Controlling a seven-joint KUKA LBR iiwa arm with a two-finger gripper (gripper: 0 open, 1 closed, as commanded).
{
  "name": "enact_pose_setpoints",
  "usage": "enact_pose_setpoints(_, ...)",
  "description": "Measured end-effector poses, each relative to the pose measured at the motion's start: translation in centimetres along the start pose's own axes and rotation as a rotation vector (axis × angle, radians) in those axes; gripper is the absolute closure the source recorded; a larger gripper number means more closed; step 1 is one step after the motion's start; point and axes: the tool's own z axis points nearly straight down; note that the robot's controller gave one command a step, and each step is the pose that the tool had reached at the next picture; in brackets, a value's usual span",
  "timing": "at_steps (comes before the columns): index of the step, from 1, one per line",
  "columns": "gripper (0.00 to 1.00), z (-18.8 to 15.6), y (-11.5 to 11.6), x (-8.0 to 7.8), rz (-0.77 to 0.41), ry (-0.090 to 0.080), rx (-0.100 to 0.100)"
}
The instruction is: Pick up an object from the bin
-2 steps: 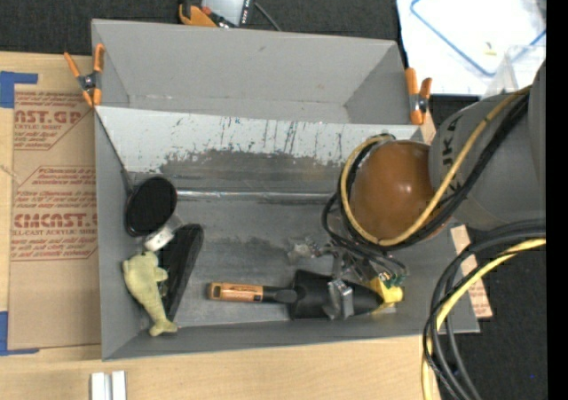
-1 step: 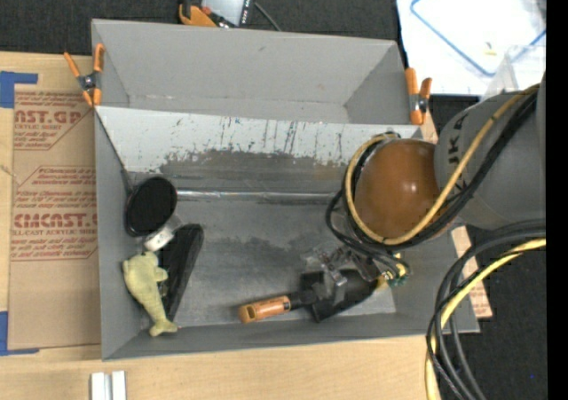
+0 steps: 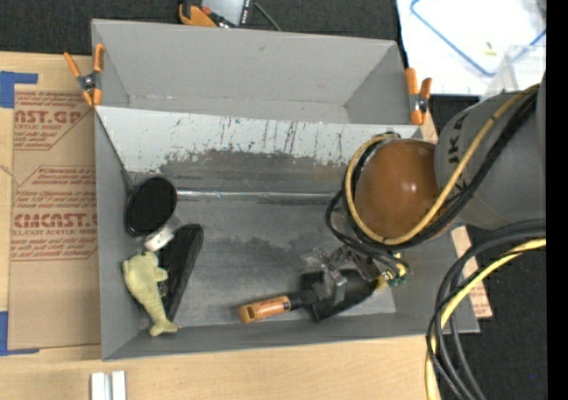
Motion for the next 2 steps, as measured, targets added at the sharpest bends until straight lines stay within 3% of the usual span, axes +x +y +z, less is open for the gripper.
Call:
enact_pose_setpoints(1, 1.0, -0.1, -0.2, -0.1, 0.002, 0.0, -0.001)
enact_pose_setpoints(2, 0.0, 0.7, -2.7, -0.9, 0.029, -0.001, -0.001)
